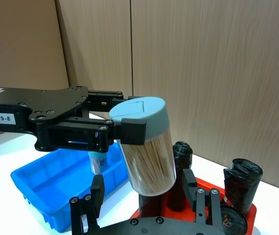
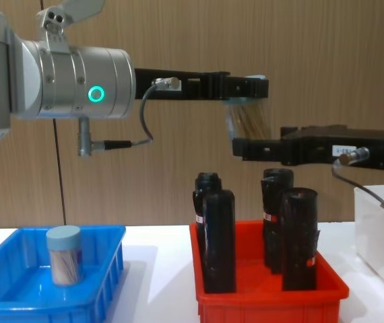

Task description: Pick the cotton swabs from the blue box and place them into the white box.

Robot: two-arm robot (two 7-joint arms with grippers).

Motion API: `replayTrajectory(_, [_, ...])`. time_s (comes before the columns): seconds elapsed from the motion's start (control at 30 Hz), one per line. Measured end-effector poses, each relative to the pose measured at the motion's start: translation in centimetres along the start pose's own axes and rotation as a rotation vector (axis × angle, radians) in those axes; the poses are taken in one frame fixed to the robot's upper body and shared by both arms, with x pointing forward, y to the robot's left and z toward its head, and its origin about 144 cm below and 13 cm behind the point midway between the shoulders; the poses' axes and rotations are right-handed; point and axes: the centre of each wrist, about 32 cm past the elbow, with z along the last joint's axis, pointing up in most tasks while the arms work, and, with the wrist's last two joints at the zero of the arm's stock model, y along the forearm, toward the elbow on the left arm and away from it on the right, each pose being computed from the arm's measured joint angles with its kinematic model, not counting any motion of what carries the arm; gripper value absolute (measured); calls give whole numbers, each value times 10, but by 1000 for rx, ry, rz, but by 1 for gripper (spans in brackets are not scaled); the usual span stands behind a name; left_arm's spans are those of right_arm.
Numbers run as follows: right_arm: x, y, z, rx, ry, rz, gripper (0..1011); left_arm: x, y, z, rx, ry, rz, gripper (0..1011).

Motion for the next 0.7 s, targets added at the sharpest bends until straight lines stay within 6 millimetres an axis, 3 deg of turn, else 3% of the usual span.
replayTrajectory(0.5, [2, 17, 1, -3, -1, 17, 1002, 0, 0, 0, 0, 0, 0, 665])
replayTrajectory(0.7, [2, 21, 2, 0, -5, 22, 872, 0, 0, 0, 0, 0, 0, 665])
